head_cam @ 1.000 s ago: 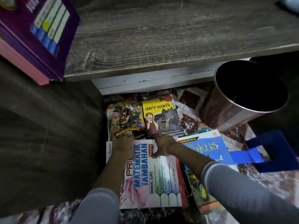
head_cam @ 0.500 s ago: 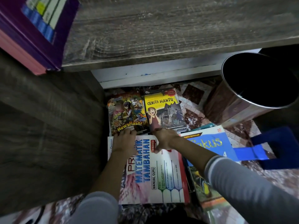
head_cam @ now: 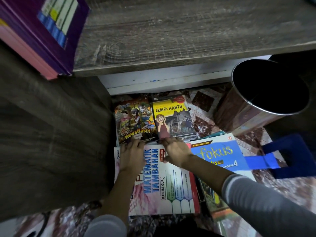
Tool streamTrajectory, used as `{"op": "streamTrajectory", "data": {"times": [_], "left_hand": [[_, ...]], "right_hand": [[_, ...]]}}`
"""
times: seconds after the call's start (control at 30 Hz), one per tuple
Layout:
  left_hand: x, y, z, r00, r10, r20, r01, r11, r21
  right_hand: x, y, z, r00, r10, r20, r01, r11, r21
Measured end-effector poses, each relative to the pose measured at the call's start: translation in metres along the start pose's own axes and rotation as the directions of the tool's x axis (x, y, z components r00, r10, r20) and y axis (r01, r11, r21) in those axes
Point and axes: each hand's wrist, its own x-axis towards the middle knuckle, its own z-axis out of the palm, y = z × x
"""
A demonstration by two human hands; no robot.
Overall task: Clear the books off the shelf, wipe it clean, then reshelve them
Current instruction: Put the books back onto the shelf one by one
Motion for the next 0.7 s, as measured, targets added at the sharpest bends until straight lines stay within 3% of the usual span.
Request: {"op": "streamTrajectory", "data": {"times": [0.2, 0.37, 0.57, 0.7], "left_hand": [[-0.001, -0.003, 0.004, 0.98, -0.014, 0.198, 0.018, 1.0, -0.017], [0.002, -0.003, -0.003, 0.952, -0.003, 0.305, 0.024, 0.997, -0.067], [-0.002, -0.006, -0.013, 0.949, 0.067, 0.308, -0.031, 0.992, -0.12], [-0.007, -0.005, -0.03, 0.954, 0.116, 0.277, -0.072, 0.984, -0.164]], "right_hand": [[-0.01, -0.002, 0.005, 0.998, -0.031, 0.045, 0.029, 0.998, 0.05], [-0.003, -0.004, 0.001, 0.987, 0.042, 0.155, -0.074, 0.976, 0.206], [0.0, -0.001, -0.014, 0.973, 0.011, 0.232, -0.072, 0.964, 0.255], [-0.006, 0.004, -0.033, 0.925, 0.062, 0.375, -0.117, 0.985, 0.127]]}}
